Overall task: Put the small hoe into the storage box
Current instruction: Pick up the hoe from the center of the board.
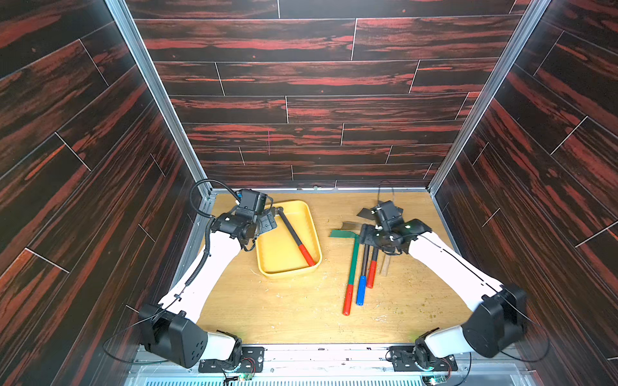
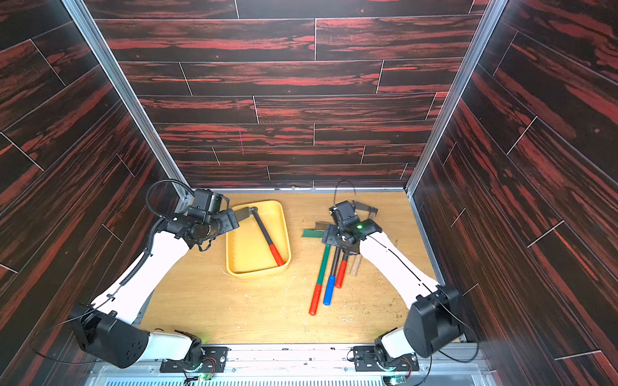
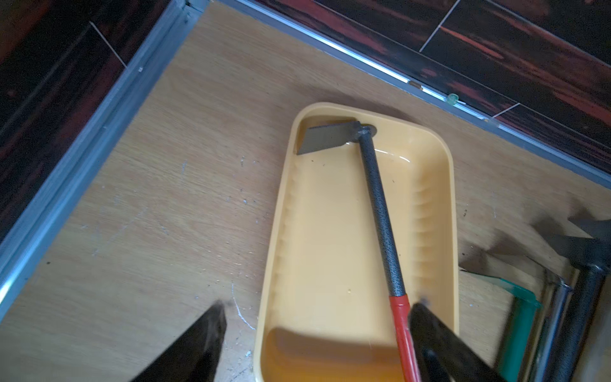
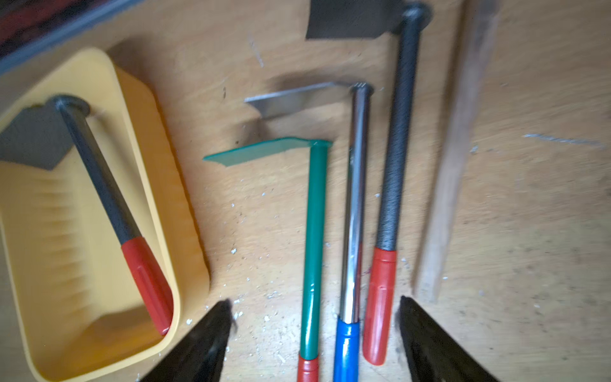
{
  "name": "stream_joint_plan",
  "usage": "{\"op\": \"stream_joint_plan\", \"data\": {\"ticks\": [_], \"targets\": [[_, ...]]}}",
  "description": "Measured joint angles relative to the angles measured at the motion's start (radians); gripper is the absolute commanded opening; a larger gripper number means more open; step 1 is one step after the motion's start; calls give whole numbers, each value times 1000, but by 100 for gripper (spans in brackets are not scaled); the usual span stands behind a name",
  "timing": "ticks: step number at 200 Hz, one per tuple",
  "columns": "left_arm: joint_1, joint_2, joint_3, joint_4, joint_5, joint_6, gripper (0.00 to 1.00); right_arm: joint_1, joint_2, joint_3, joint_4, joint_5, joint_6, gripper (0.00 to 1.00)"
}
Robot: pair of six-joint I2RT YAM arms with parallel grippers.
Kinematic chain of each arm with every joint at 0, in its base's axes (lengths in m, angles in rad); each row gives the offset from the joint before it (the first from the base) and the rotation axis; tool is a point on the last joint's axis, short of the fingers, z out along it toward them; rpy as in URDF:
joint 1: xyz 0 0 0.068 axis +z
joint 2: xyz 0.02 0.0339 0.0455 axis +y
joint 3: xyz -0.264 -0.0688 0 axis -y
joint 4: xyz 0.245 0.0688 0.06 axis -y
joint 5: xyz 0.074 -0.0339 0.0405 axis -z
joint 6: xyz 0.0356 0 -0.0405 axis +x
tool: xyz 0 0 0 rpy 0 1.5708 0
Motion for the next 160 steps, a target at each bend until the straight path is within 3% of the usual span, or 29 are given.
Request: {"op": "stream_joint_plan", "data": {"ticks": [100,160], "targets": [[0,-3,-75,-23,-20,-16,87,19,126,0,45,-76,38,79],[3,-83,-138,-9,-50,-34,88,19,158,-17,87,-122,47,76]]}}
